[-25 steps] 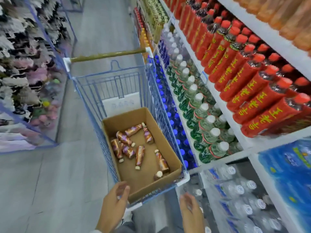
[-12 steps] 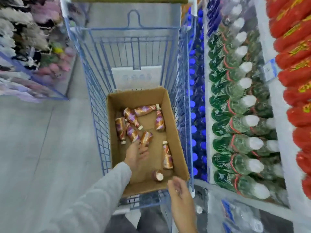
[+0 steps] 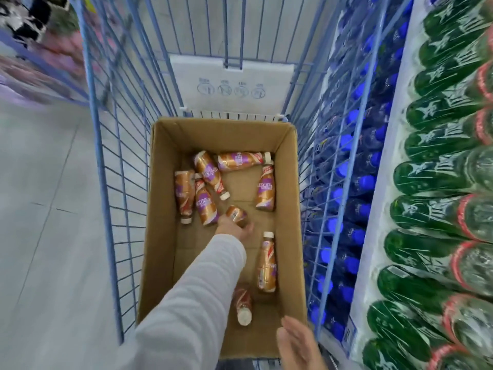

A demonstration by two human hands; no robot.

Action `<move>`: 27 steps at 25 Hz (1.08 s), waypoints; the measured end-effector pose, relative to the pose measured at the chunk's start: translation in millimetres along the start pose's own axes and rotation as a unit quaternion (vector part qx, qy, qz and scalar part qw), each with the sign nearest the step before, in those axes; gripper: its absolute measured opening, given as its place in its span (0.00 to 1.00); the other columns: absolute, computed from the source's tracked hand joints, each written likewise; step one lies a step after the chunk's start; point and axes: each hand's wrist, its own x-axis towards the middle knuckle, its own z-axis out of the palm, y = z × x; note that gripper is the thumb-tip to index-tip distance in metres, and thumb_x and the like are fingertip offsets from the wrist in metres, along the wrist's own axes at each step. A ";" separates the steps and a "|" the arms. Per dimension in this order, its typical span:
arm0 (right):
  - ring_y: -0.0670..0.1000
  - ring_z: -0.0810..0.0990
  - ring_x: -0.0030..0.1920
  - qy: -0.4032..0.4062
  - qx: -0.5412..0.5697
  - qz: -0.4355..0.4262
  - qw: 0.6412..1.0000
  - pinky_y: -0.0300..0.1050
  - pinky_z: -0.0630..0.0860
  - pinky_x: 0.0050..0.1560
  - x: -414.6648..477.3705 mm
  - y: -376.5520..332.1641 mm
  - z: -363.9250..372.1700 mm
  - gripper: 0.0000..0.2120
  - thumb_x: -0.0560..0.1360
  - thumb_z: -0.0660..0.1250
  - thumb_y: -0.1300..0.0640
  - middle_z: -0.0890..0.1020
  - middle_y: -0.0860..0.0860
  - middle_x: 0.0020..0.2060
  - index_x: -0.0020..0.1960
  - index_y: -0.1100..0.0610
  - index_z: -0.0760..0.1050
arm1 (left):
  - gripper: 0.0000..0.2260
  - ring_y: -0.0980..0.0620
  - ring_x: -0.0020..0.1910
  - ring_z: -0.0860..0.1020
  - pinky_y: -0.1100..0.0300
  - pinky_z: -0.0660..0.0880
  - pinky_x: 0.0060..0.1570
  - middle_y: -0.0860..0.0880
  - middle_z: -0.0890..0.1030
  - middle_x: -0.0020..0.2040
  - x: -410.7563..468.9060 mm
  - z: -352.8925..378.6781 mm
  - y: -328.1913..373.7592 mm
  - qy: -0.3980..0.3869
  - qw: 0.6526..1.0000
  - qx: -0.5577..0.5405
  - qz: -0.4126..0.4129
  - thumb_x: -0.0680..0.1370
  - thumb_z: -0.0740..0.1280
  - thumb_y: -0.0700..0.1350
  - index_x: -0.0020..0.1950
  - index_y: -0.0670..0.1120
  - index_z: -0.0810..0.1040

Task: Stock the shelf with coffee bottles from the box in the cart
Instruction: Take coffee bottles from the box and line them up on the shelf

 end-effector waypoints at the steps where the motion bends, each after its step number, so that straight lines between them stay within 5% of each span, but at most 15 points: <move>1: 0.50 0.78 0.60 -0.004 -0.007 0.007 1.000 0.32 0.69 0.50 4.0 4.1 0.5 0.12 0.76 0.73 0.58 0.82 0.46 0.57 0.59 0.53 0.78 | 0.41 0.40 0.68 0.73 0.49 0.71 0.69 0.43 0.73 0.70 14.4 3.1 -1.0 0.008 1.000 -0.005 -0.017 0.69 0.78 0.56 0.75 0.45 0.64; 4: 0.52 0.78 0.59 0.004 0.007 0.040 0.999 0.36 0.69 0.50 9.7 8.6 2.1 0.12 0.77 0.72 0.61 0.82 0.51 0.57 0.59 0.56 0.78 | 0.38 0.40 0.68 0.74 0.47 0.69 0.70 0.46 0.75 0.70 20.8 8.0 -0.7 0.009 0.999 -0.043 -0.014 0.69 0.78 0.55 0.74 0.48 0.66; 6: 0.51 0.79 0.60 0.010 0.006 0.027 1.000 0.39 0.70 0.55 8.2 -1.9 0.0 0.10 0.77 0.72 0.60 0.83 0.48 0.56 0.57 0.52 0.78 | 0.29 0.41 0.68 0.74 0.48 0.70 0.70 0.45 0.76 0.66 -7.5 1.5 2.7 0.006 0.980 -0.194 -0.040 0.76 0.74 0.47 0.74 0.45 0.68; 9: 0.43 0.79 0.60 -0.004 0.000 -0.008 1.000 0.36 0.70 0.58 2.7 -23.2 -4.3 0.08 0.78 0.71 0.54 0.82 0.42 0.56 0.57 0.47 0.79 | 0.18 0.41 0.62 0.75 0.41 0.73 0.66 0.41 0.78 0.56 -56.8 -22.0 -0.1 -0.068 0.975 -0.199 -0.078 0.81 0.67 0.45 0.69 0.42 0.71; 12: 0.38 0.77 0.59 -0.059 -0.010 -0.043 0.997 0.33 0.70 0.56 -1.2 -51.0 -3.6 0.09 0.79 0.68 0.48 0.80 0.38 0.57 0.59 0.44 0.77 | 0.12 0.43 0.56 0.80 0.44 0.78 0.57 0.40 0.81 0.57 -101.3 -63.3 -14.0 -0.109 0.980 -0.157 -0.049 0.80 0.69 0.47 0.60 0.44 0.75; 17: 0.40 0.78 0.59 -0.093 -0.058 -0.087 0.990 0.35 0.71 0.57 4.5 -64.2 25.0 0.11 0.81 0.66 0.48 0.80 0.41 0.58 0.63 0.47 0.76 | 0.12 0.43 0.55 0.83 0.45 0.79 0.55 0.41 0.85 0.53 -169.6 -155.4 -27.4 -0.138 0.989 -0.031 0.033 0.79 0.69 0.46 0.60 0.44 0.78; 20: 0.45 0.78 0.56 -0.085 -0.090 -0.066 0.990 0.38 0.70 0.52 20.7 -58.7 40.8 0.11 0.82 0.64 0.51 0.80 0.45 0.56 0.63 0.50 0.75 | 0.25 0.44 0.52 0.84 0.52 0.80 0.49 0.41 0.85 0.54 -196.9 -203.6 -30.1 -0.174 0.981 0.030 0.083 0.70 0.76 0.51 0.63 0.45 0.76; 22: 0.47 0.77 0.53 -0.076 -0.130 -0.067 0.986 0.41 0.70 0.50 48.2 -54.5 53.0 0.10 0.82 0.63 0.53 0.80 0.48 0.55 0.63 0.53 0.75 | 0.32 0.42 0.50 0.85 0.53 0.81 0.45 0.40 0.85 0.53 -200.5 -224.4 -35.2 -0.169 0.980 0.034 0.101 0.60 0.78 0.51 0.63 0.44 0.76; 24: 0.51 0.78 0.51 -0.046 -0.190 -0.063 0.979 0.45 0.73 0.52 86.1 -47.4 65.8 0.10 0.81 0.63 0.53 0.81 0.51 0.53 0.60 0.55 0.75 | 0.30 0.39 0.52 0.84 0.52 0.82 0.45 0.39 0.85 0.54 -200.0 -237.0 -41.4 -0.156 0.981 0.012 0.111 0.62 0.75 0.47 0.64 0.44 0.76; 27: 0.61 0.78 0.59 -0.003 -0.244 0.003 0.970 0.53 0.74 0.61 136.0 -32.3 85.1 0.19 0.78 0.63 0.54 0.78 0.59 0.61 0.67 0.59 0.70 | 0.34 0.35 0.56 0.83 0.49 0.81 0.47 0.37 0.83 0.57 -197.2 -246.8 -51.8 -0.139 0.984 -0.012 0.109 0.60 0.76 0.49 0.65 0.44 0.76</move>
